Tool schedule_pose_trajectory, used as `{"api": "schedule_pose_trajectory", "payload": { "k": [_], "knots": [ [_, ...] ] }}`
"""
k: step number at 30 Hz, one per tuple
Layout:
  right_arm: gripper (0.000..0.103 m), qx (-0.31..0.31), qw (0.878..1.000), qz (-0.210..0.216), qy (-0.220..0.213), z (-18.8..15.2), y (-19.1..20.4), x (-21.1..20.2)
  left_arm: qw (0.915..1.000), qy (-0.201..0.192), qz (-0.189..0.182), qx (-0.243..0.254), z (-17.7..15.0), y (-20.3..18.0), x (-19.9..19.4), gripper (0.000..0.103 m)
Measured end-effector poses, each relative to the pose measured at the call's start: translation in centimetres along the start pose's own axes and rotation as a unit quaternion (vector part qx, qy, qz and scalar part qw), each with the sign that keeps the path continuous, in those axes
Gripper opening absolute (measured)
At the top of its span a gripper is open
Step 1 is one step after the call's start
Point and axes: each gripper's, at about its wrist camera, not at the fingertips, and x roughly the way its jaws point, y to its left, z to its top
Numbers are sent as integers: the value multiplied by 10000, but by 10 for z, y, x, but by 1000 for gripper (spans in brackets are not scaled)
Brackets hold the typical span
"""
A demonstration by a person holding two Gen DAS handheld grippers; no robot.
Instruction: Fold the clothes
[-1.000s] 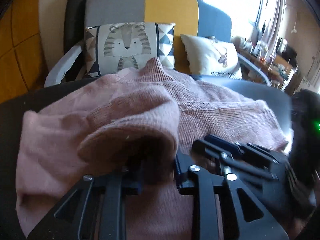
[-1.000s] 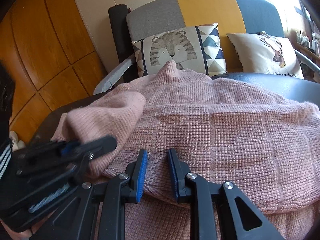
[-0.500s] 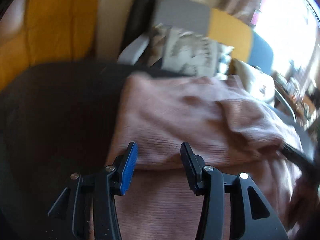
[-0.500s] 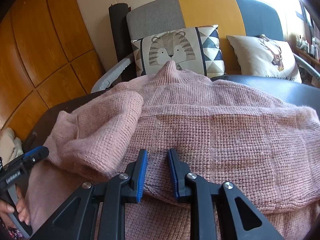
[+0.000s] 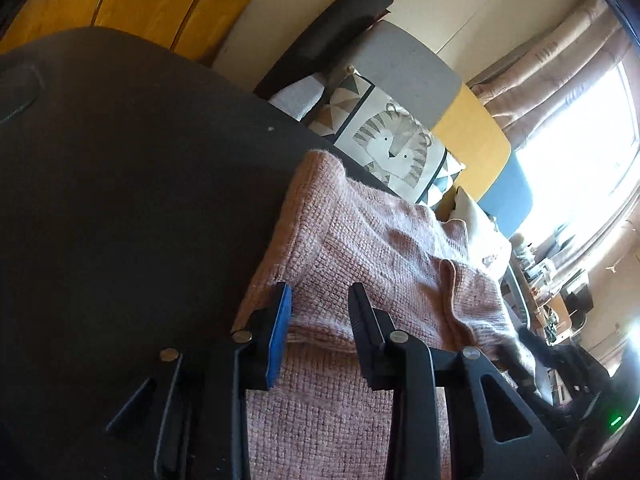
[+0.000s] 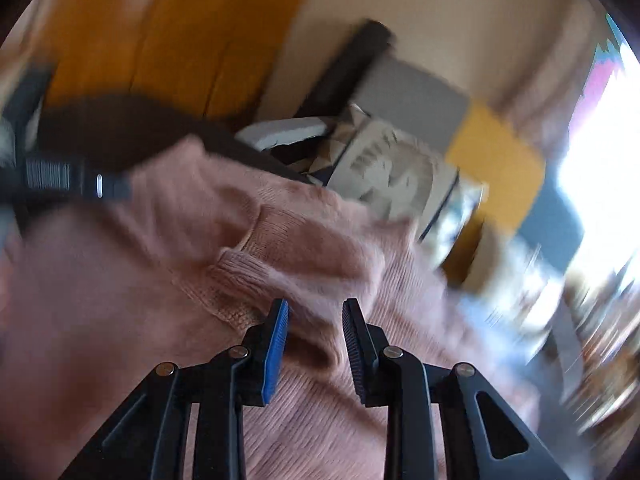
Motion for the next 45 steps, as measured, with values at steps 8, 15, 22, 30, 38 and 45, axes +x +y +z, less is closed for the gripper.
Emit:
{"api": "schedule_pose_trajectory", "payload": {
  "k": [8,15,22,30,38,45],
  "knots": [
    [22,-1087,9934,-204,312,11,50,33,9999,-12,-115,-83,-2,5,1,33],
    [5,1937,9786,652,246,-4,-44,28,9998,-7,-150,-108,-1,6,2,33],
    [22,3551,9260,1284,76,-46,-115,10,9998,-16,-149,-102,-1,6,5,33],
    [25,2134,9592,1853,112,26,-42,16,10000,-45,-14,38,-2,1,5,33],
    [11,1645,9747,1307,760,34,-10,54,10000,-53,-73,25,-2,3,5,33],
    [7,3014,9464,1116,318,11,-85,35,9999,-50,-103,10,-2,4,5,33]
  ]
}}
